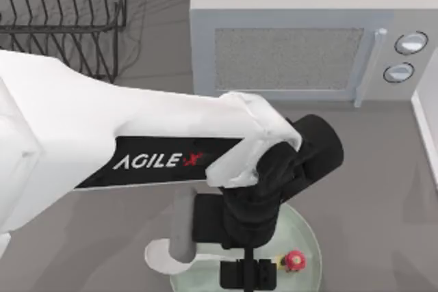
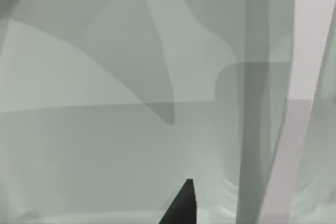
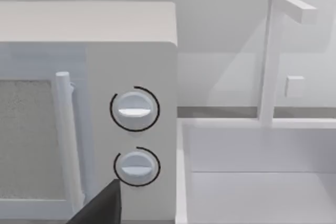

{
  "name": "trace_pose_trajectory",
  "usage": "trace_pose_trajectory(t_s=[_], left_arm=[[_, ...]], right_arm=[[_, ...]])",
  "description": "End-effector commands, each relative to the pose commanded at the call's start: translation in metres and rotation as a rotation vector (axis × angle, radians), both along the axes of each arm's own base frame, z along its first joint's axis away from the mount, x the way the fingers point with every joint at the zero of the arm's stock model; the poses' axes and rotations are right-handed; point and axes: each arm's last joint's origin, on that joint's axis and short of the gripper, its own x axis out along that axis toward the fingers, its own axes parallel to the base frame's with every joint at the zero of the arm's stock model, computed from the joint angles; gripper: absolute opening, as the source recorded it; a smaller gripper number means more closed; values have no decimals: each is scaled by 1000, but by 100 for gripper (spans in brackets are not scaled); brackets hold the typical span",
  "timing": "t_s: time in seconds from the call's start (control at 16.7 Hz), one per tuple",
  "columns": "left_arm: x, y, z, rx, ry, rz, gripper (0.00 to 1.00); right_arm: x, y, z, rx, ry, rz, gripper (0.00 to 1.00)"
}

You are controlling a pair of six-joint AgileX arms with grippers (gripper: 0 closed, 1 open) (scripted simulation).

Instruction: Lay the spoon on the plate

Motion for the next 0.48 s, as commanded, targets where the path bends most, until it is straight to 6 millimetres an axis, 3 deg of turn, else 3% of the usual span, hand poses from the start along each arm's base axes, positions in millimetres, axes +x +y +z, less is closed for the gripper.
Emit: trace_pose_trajectory(t_s=[0.12,0.48], left_arm=[[0,0,0,0,0,0,98],[0,0,0,0,0,0,100]], right_arm=[[0,0,0,0,0,0,100],[0,0,0,0,0,0,100]])
